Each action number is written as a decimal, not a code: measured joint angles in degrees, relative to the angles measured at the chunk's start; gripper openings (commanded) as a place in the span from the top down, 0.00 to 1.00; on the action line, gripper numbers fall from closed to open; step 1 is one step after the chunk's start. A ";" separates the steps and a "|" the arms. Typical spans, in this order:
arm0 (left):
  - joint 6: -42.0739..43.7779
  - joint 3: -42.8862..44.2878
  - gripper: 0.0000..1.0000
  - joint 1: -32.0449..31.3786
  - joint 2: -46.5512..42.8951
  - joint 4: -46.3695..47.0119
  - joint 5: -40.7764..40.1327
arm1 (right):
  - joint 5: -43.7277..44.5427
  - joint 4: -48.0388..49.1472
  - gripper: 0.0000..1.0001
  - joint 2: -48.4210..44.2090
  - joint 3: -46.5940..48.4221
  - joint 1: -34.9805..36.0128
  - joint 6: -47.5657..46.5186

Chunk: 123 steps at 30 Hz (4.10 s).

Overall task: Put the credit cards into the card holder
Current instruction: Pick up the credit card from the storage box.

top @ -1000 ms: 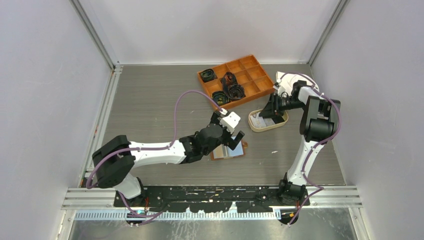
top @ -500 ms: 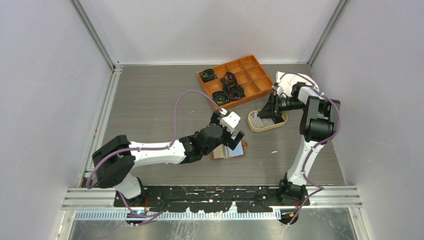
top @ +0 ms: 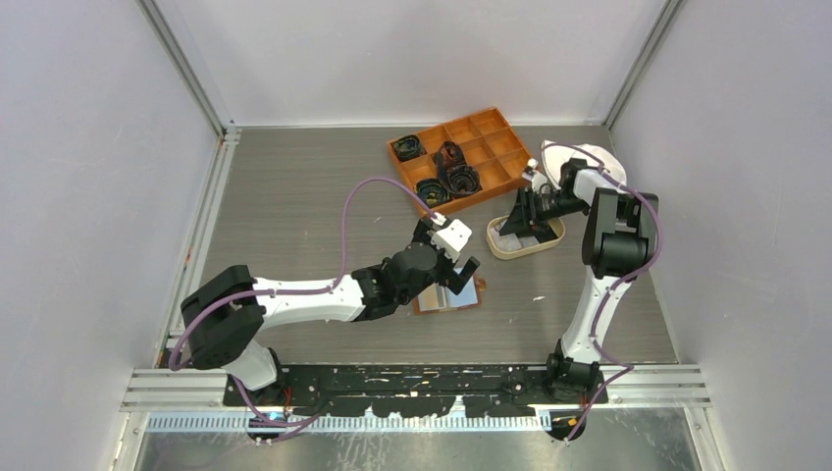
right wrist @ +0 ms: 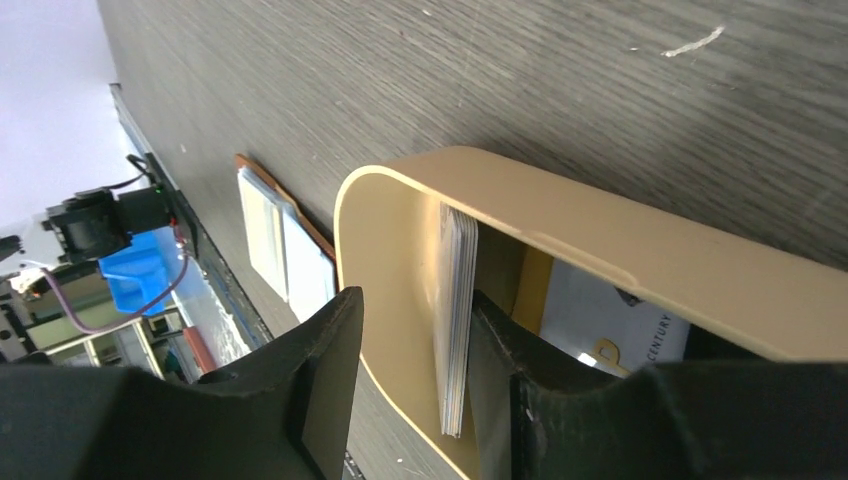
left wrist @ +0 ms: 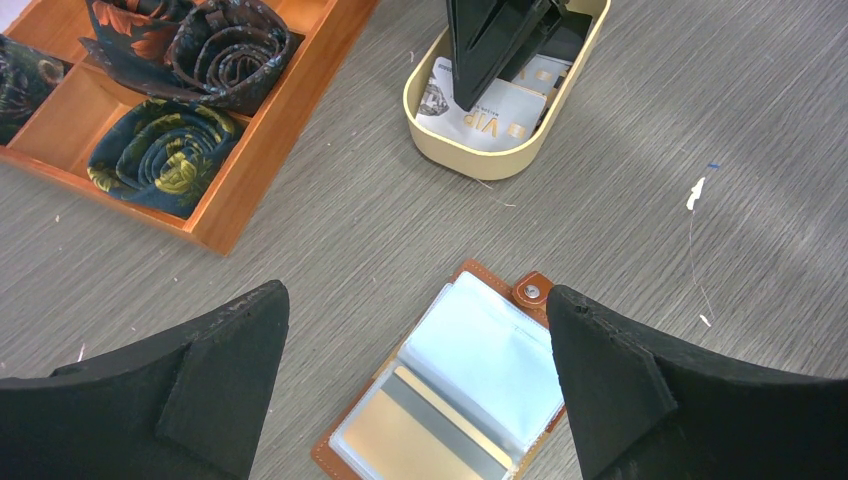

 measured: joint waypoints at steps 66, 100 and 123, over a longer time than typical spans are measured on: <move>-0.02 -0.11 0.00 0.00 -0.42 0.11 0.00 | -4.70 -5.01 0.83 3.15 1.75 -6.99 -0.26; 0.00 1.70 0.00 -0.46 -0.68 -3.19 -1.01 | -6.97 -3.72 0.99 -9.66 -1.88 -11.89 0.35; -40.65 -24.94 0.28 10.60 0.22 50.73 27.45 | -28.74 -41.18 0.99 -17.53 2.08 0.33 -44.02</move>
